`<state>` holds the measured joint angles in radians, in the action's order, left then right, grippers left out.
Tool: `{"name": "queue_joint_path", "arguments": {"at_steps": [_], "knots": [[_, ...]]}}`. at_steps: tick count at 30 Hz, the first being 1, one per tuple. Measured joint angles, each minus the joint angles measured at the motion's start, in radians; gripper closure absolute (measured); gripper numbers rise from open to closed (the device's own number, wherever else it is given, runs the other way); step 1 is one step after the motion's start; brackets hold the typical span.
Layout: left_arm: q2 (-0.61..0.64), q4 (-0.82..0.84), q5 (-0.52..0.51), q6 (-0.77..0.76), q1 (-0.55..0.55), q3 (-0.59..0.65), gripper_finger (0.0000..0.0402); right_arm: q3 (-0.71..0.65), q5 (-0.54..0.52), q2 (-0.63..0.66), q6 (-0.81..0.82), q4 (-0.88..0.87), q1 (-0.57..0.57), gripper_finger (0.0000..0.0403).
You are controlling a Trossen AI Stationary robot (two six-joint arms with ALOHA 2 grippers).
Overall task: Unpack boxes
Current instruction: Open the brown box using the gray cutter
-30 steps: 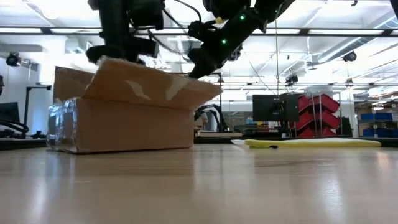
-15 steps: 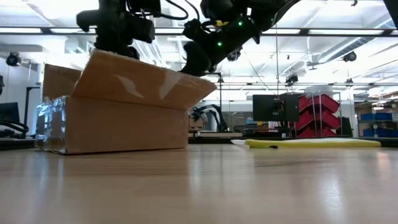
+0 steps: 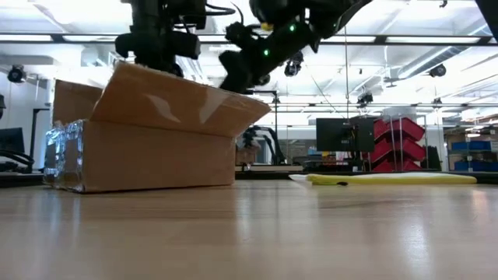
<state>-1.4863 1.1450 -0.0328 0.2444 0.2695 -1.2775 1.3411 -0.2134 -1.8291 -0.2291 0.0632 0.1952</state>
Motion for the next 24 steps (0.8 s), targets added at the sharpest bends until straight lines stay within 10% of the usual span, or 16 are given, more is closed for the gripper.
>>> {"name": "queue_joint_path", "arguments": {"at_steps": [24], "knots": [[-0.05, 0.327, 0.252, -0.197, -0.098, -0.023, 0.0401, -0.01, 0.223, -0.045, 0.012, -0.01, 0.066, 0.0403]]}}
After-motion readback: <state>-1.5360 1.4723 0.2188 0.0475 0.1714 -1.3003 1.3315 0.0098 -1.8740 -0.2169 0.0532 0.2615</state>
